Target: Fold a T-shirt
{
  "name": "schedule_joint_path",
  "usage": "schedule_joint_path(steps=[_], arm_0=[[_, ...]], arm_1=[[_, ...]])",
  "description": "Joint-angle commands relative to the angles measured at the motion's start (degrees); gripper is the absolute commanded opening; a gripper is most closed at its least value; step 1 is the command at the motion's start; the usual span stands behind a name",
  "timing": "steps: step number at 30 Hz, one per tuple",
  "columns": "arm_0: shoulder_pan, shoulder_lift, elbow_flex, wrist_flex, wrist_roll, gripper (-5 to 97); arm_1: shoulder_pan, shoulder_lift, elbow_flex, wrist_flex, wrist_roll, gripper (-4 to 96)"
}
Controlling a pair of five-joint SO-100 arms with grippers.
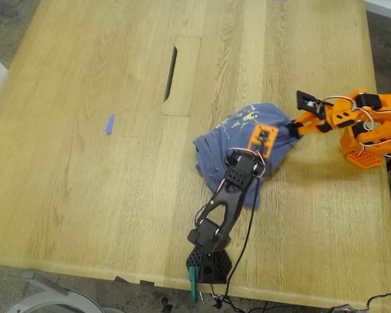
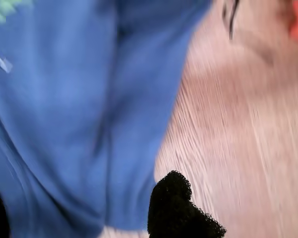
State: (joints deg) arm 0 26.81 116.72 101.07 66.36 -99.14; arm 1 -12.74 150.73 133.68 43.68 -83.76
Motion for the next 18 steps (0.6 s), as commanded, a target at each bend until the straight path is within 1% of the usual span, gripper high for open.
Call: schedule_joint_path(steps=[1, 4, 6, 9, 13, 18], arm_0=[[-6.42, -0.97, -5.45, -7.38, 0.18, 27], [-11.69, -3.16, -3.6, -13.01, -0.53, 13], [-14.33, -4.39, -2.29, -16.26, -0.88, 9], [-17.67, -5.89, 0.0, -21.01, -1.05, 6], [-21.18, -8.53, 2.29, -26.81, -1.23, 6], [-22.59, -15.12, 1.49, -31.99, -2.11, 6]], arm_1=[[2.02, -7.82, -6.68, -6.77, -0.7, 0.1], [4.22, -16.7, -10.55, -13.45, -1.58, 0.1], [5.27, -21.71, -12.66, -17.58, -2.37, 0.1], [6.33, -27.69, -14.41, -23.03, -2.55, 0.1], [7.03, -33.75, -14.06, -30.23, -2.46, 0.1], [7.47, -38.94, -11.25, -37.35, -1.85, 0.1]])
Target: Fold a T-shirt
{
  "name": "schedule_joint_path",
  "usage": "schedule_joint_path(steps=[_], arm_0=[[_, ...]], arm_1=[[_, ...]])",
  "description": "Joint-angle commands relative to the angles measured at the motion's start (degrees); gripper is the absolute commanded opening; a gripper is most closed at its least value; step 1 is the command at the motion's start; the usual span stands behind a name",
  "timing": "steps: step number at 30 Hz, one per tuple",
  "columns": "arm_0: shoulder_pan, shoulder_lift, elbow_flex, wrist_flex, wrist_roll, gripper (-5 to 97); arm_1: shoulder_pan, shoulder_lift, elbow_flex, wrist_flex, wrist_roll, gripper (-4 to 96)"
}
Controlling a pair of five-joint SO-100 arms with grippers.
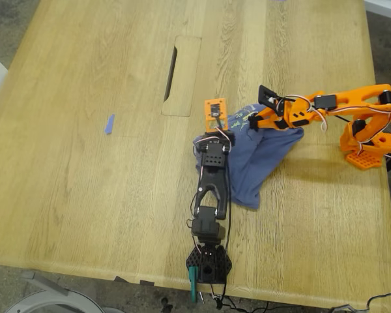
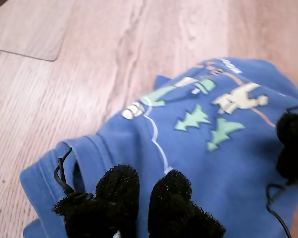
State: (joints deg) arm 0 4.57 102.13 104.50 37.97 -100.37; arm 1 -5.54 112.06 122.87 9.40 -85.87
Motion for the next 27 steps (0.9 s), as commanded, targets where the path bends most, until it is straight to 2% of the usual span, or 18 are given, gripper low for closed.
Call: schedule_joint_path(steps=[1, 12, 27], arm_0=[[-0.35, -2.11, -2.46, -4.57, -1.14, 6], [1.41, -10.99, -7.12, -6.68, -1.85, 6], [-6.06, -11.34, -3.69, -5.63, -2.11, 8]], arm_1=[[0.53, -0.7, 0.97, -4.57, 0.44, 0.1], [-1.32, 6.68, 22.41, -12.13, 3.6, 0.1], [-4.22, 30.23, 37.53, 0.0, 4.39, 0.1]])
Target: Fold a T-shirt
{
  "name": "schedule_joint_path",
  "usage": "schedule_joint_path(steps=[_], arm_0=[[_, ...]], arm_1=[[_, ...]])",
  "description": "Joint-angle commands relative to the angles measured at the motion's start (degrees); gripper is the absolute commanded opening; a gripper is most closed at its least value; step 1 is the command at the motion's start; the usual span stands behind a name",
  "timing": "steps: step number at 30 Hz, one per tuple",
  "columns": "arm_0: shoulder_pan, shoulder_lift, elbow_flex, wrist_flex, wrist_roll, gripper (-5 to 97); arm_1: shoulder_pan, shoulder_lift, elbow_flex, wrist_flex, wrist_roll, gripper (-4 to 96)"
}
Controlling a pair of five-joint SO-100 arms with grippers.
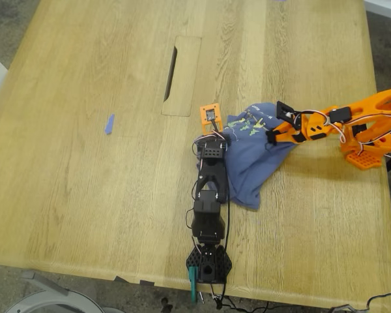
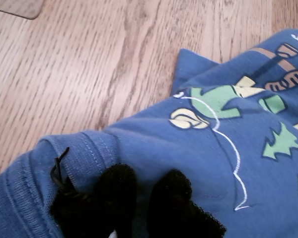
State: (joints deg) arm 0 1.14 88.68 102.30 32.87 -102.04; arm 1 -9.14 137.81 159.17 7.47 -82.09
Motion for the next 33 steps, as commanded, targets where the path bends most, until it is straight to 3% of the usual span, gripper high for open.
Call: schedule_joint_path(steps=[1, 12, 15, 19, 26, 33], arm_0=[[-3.16, 2.29, -1.05, -0.44, -0.44, 8], [-7.21, 6.42, 5.45, 0.0, -0.53, 8], [-6.42, 10.11, 4.92, 3.87, -0.62, 8], [-1.85, 15.64, 1.93, 9.32, 0.35, 10], [8.44, 19.16, -5.98, 17.84, 1.23, 11], [11.69, 14.33, -8.53, 16.26, 1.23, 11]], arm_1=[[-0.79, 7.03, 2.64, 3.52, 0.7, 0.1], [1.14, 48.34, 15.56, 34.1, 1.85, 0.1], [2.55, 52.56, 13.27, 39.73, 1.14, 0.1], [3.96, 46.23, 5.19, 40.25, 0.09, 0.0], [3.34, 22.68, -15.29, 35.16, -1.14, 0.0], [3.87, 0.53, -24.87, 17.75, -1.76, 0.0]])
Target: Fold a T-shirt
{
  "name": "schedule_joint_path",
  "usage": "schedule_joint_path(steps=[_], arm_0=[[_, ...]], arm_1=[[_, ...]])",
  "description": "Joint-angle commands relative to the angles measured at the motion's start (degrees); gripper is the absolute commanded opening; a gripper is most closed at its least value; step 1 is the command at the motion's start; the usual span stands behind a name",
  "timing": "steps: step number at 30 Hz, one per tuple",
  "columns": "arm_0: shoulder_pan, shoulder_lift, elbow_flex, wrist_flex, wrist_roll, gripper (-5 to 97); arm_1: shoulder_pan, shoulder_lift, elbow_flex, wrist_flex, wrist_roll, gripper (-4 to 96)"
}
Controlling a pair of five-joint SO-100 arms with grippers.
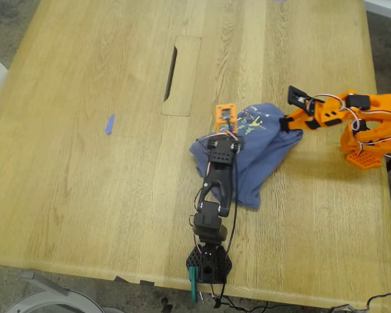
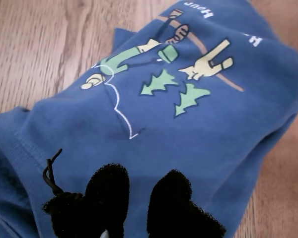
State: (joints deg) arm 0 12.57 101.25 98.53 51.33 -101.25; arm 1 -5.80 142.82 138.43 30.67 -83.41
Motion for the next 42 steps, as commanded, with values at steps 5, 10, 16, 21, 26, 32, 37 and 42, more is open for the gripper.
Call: schedule_joint_path(steps=[5, 10, 16, 21, 26, 32, 37, 42], arm_0=[[-2.9, -4.66, -3.52, -9.58, 0.26, 10], [-3.87, -13.62, -6.33, -16.17, -0.62, 10], [-6.06, -18.46, -6.42, -20.13, -1.05, 10], [-10.37, -17.4, -4.83, -20.39, -0.79, 11], [-14.33, -15.12, -3.78, -19.86, -0.53, 11], [-19.6, -10.63, 1.58, -19.86, -0.53, 11], [-22.76, -7.56, 5.19, -19.25, -0.62, 11], [-24.7, -5.54, 5.63, -17.84, -0.88, 11]], arm_1=[[1.49, -18.9, -5.01, -20.3, -0.79, 0.0], [-0.62, -31.38, -8.17, -28.92, -0.44, 0.0], [-0.88, -32.43, -0.44, -32.08, 1.23, 0.0], [-0.18, -25.22, 11.25, -32.96, 2.02, 0.0], [1.23, -15.82, 20.3, -30.94, 2.37, 0.0], [3.96, 2.55, 31.38, -21.53, 2.55, 0.0], [6.77, 22.5, 38.5, -7.21, 2.64, 0.0], [10.81, 42.63, 41.92, 9.67, 2.81, 0.0]])
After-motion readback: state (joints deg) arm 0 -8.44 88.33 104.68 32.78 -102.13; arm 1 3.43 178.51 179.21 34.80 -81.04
